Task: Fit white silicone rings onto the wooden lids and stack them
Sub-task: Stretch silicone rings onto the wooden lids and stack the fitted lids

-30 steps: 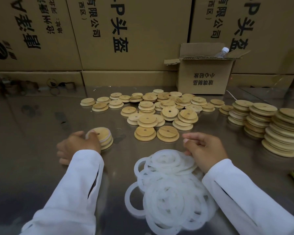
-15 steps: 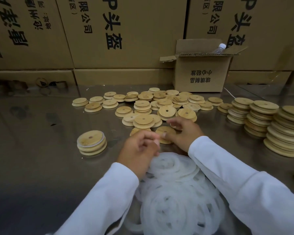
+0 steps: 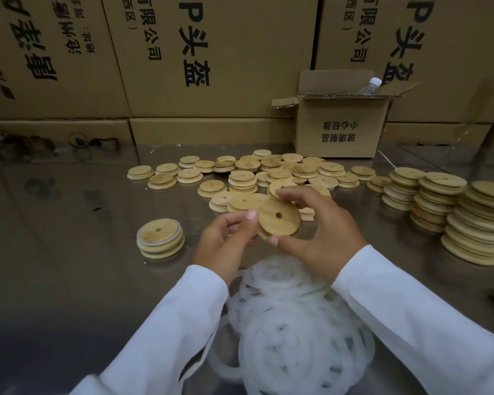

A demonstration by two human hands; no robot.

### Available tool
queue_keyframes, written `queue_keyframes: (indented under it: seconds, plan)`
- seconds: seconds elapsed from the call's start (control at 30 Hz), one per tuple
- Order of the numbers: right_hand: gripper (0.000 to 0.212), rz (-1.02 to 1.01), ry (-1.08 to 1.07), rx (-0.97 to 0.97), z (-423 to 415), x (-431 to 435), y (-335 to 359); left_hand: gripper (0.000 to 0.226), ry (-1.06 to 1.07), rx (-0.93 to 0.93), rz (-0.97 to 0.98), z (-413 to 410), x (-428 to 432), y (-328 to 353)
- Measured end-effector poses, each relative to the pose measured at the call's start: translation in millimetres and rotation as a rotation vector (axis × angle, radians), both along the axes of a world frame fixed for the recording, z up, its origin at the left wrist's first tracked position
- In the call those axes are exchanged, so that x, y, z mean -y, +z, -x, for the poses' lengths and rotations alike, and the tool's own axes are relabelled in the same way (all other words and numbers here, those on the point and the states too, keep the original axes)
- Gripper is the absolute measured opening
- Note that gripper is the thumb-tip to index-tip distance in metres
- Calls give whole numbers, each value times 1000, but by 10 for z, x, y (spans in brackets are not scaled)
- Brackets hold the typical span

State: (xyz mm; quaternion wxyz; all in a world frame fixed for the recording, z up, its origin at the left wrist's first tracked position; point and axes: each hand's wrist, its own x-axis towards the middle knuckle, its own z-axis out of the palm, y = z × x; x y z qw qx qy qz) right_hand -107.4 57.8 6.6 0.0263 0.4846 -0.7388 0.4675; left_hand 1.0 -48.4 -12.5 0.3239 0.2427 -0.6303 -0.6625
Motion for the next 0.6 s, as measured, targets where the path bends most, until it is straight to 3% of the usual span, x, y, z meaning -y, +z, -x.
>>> queue_keyframes:
  seconds: [0.1,0.27,0.37,0.47,0.6]
  plan:
    - [57,16,95,-17,-192,-74,-13,48,-107,-26,-99,-24,12,14]
    - [61,44,155,128,-183,-126,-92,11,-24,-48,-170,-7,69,-2]
    - [33,-6,-19,149,-55,-141,-210,12,78,-89,-233,8,118,7]
    - [8,-222,-149,114,30,-150,-320,16,99,-100,-262,3,130,2]
    - [22,-266,-143,127,43,-160,-343,16,107,-96,-257,0,132,-2]
